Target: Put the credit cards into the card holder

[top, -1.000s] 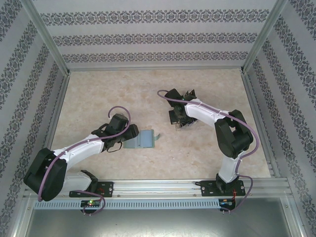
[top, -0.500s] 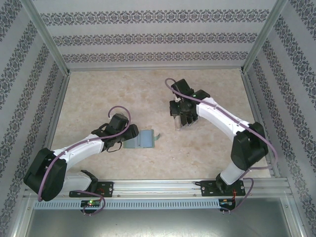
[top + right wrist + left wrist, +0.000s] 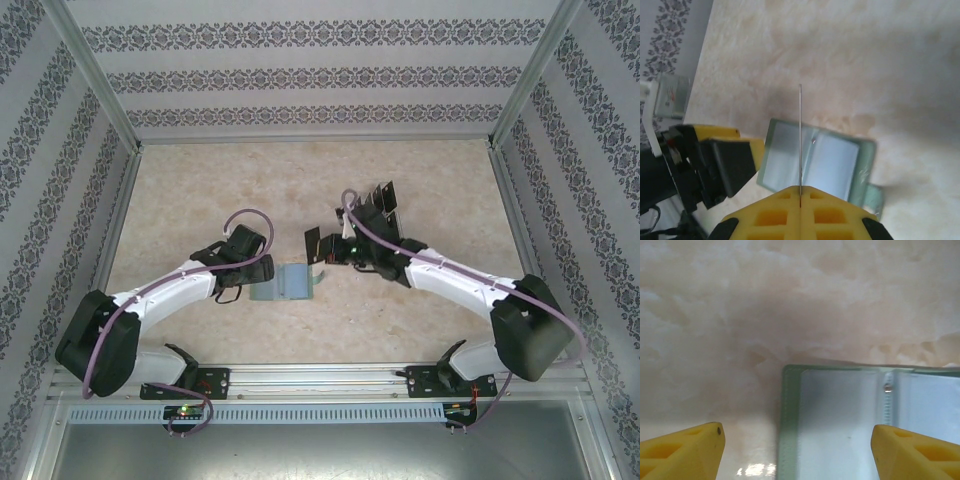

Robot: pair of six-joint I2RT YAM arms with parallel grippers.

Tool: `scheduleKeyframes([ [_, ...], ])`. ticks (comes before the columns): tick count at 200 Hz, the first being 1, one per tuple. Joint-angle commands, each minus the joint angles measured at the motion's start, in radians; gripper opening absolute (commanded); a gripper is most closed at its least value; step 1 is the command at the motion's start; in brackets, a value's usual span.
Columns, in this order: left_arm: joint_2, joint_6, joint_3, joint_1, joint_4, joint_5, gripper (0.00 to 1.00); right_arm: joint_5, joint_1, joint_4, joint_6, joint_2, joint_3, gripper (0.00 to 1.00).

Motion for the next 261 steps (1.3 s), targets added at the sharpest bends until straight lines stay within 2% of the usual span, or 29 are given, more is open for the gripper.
scheduleKeyframes([
  [1,0.02,0.045,-0.021,0.005,-0.063,-0.059,0.78,-0.022,0.027,0.3,0.107,0.009,-0.092,0.0],
  [37,0.049,0.036,-0.059,0.005,-0.031,-0.076,0.78,0.007,0.055,0.448,0.167,0.052,-0.178,0.0],
  [145,0.112,-0.016,-0.06,0.005,-0.049,-0.104,0.78,0.0,0.11,0.744,0.278,0.303,-0.232,0.0],
  [261,0.089,-0.034,-0.073,0.002,-0.056,-0.105,0.78,-0.003,0.146,0.852,0.317,0.375,-0.242,0.0],
])
